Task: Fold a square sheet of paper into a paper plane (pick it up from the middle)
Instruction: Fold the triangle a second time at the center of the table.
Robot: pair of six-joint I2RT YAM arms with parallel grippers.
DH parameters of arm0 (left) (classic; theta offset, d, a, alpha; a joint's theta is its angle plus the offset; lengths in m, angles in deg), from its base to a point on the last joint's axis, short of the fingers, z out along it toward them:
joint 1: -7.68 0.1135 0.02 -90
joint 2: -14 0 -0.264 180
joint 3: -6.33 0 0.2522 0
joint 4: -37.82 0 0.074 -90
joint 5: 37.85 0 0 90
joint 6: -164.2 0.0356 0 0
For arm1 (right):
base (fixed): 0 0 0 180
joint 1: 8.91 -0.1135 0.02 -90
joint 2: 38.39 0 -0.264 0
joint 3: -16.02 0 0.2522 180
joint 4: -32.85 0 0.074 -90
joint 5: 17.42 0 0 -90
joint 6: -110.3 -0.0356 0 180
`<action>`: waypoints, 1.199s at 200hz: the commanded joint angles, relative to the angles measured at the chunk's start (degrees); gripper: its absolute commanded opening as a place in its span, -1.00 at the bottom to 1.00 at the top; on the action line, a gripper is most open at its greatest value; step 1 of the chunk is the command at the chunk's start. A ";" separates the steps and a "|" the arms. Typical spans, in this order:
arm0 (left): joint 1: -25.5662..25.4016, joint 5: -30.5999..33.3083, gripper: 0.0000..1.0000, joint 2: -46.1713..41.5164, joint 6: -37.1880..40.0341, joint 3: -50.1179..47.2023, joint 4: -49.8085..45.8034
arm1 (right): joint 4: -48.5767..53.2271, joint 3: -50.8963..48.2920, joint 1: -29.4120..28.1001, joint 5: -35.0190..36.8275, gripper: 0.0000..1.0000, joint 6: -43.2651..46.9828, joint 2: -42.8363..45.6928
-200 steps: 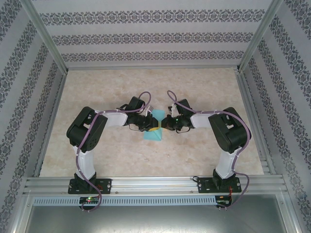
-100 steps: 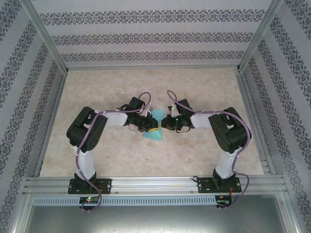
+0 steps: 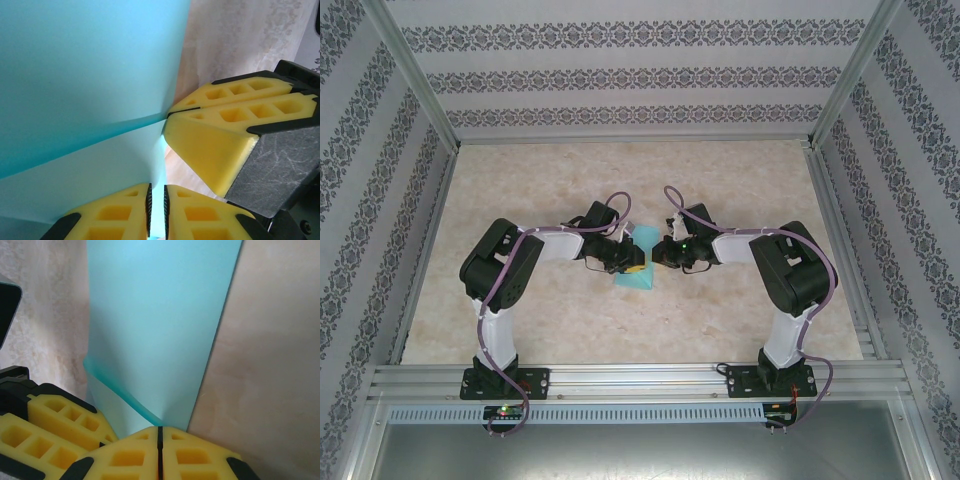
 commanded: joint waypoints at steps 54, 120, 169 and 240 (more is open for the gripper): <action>-0.93 -0.28 -0.63 -2.89 0.75 0.63 1.26 | 1.10 -0.31 -0.28 1.15 -0.81 0.27 0.37; -1.22 0.90 -0.63 -0.24 1.43 1.88 -1.73 | 1.81 -0.11 -0.62 1.35 -0.81 0.58 0.39; -1.20 0.76 -0.63 1.20 1.42 1.96 -2.50 | 2.50 0.25 -0.64 2.12 -0.81 0.84 -0.10; -1.21 1.23 -0.64 1.86 1.71 1.93 -3.31 | 2.92 0.32 -0.63 2.31 -0.81 0.97 -0.07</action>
